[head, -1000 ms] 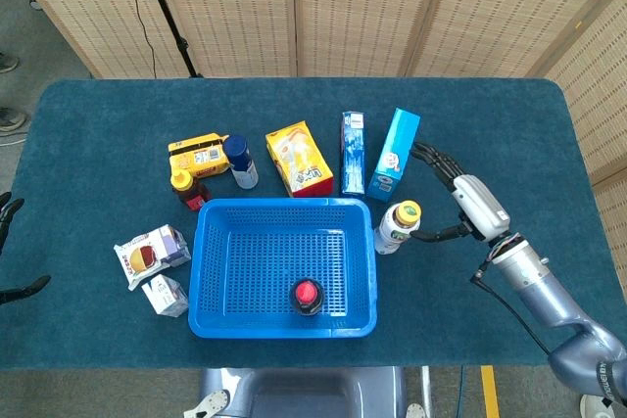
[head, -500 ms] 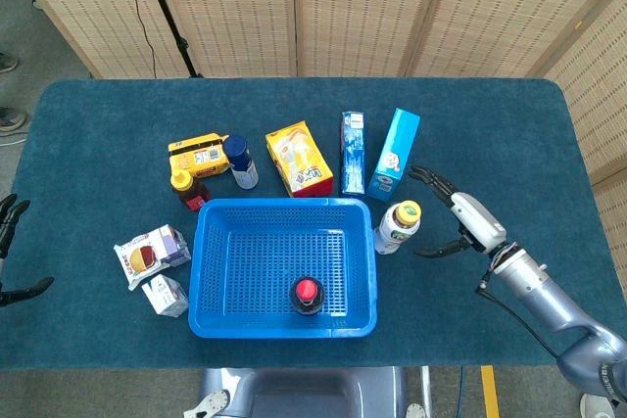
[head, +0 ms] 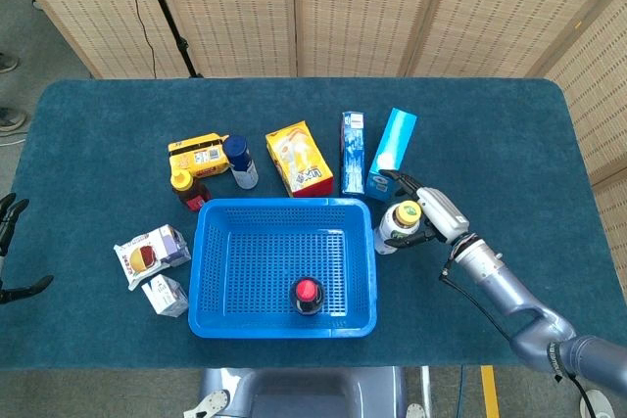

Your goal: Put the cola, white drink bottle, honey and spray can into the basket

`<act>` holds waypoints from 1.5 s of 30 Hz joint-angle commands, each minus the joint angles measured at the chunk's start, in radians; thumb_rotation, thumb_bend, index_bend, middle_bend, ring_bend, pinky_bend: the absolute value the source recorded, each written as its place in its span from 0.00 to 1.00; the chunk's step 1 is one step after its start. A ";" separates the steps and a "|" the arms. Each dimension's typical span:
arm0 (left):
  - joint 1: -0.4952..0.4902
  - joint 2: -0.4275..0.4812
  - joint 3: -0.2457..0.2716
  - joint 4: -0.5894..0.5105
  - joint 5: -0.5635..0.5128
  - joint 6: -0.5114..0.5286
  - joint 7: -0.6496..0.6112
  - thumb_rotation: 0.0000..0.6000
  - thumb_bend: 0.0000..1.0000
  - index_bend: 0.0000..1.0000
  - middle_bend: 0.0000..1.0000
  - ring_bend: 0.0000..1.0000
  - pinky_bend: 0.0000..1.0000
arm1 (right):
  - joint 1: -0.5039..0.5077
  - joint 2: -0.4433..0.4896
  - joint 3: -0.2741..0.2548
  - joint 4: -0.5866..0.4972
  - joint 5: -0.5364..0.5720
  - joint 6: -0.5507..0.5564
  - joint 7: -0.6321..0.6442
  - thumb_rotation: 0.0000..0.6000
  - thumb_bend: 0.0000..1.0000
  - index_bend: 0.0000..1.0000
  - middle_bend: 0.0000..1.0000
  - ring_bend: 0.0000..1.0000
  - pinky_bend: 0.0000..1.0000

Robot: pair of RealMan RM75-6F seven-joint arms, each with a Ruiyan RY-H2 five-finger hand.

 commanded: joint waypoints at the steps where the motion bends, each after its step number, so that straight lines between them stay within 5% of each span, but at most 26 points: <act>1: 0.000 0.000 0.000 0.000 0.001 0.000 -0.001 1.00 0.06 0.00 0.00 0.00 0.00 | -0.004 -0.013 0.001 0.012 -0.004 0.017 0.020 1.00 0.55 0.29 0.35 0.37 0.54; 6: -0.001 0.000 0.001 -0.001 0.001 -0.003 0.000 1.00 0.06 0.00 0.00 0.00 0.00 | -0.018 -0.027 -0.001 0.033 -0.026 0.069 0.042 1.00 0.88 0.52 0.54 0.53 0.67; 11: -0.001 0.000 0.003 -0.003 0.006 -0.001 0.001 1.00 0.06 0.00 0.00 0.00 0.00 | -0.033 -0.015 0.006 0.017 -0.042 0.126 0.042 1.00 0.99 0.58 0.59 0.55 0.69; 21: 0.003 0.003 0.006 -0.002 0.015 0.005 -0.010 1.00 0.06 0.00 0.00 0.00 0.00 | -0.026 0.131 0.094 -0.180 -0.051 0.218 0.001 1.00 1.00 0.58 0.59 0.55 0.69; 33: 0.003 0.000 0.010 -0.002 0.019 0.003 -0.004 1.00 0.06 0.00 0.00 0.00 0.00 | 0.096 0.193 0.202 -0.416 0.027 0.082 -0.074 1.00 1.00 0.58 0.59 0.55 0.69; 45: -0.003 0.007 0.007 0.008 0.014 -0.009 -0.031 1.00 0.06 0.00 0.00 0.00 0.00 | 0.126 0.071 0.092 -0.311 0.000 -0.022 -0.140 1.00 1.00 0.56 0.58 0.54 0.68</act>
